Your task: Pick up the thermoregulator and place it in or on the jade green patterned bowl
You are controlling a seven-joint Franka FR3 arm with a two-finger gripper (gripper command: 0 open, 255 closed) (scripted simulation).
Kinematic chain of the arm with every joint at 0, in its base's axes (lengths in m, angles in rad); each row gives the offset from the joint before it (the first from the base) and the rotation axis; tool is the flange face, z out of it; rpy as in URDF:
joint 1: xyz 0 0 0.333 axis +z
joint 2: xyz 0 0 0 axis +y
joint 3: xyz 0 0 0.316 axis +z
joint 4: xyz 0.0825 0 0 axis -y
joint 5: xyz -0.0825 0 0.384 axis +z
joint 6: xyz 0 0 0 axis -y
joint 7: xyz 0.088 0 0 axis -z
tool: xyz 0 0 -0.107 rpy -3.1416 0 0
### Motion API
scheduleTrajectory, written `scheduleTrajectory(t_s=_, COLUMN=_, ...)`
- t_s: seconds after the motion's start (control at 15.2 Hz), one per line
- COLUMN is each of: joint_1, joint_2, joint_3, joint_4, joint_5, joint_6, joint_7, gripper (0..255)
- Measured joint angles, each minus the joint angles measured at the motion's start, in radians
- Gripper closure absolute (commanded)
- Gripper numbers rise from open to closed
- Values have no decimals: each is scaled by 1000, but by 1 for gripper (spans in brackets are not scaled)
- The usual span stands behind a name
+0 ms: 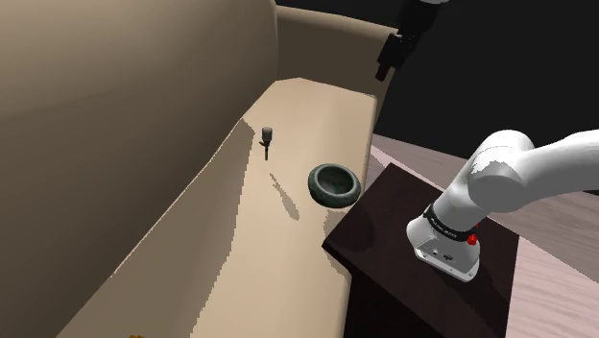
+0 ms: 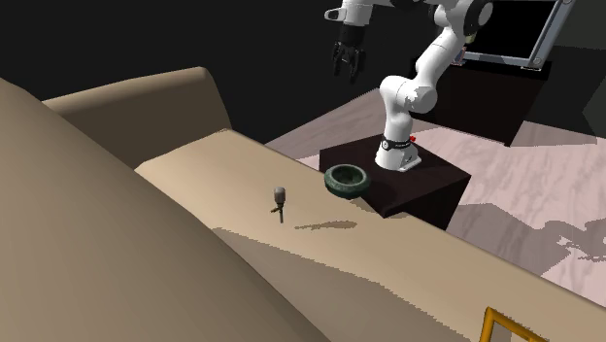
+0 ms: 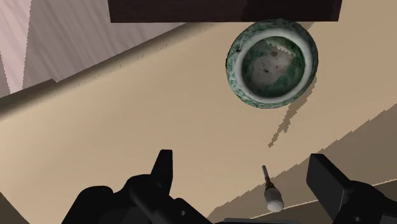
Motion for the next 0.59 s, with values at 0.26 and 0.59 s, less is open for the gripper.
scheduleTrajectory(t_s=0.26, joint_1=4, joint_2=74, joint_3=12, joint_4=6, joint_5=5, joint_6=54, joint_7=10, gripper=0)
scheduleTrajectory(t_s=0.59, joint_1=9, joint_2=246, joint_3=35, joint_4=32, joint_5=12, joint_6=170, joint_7=30, gripper=0)
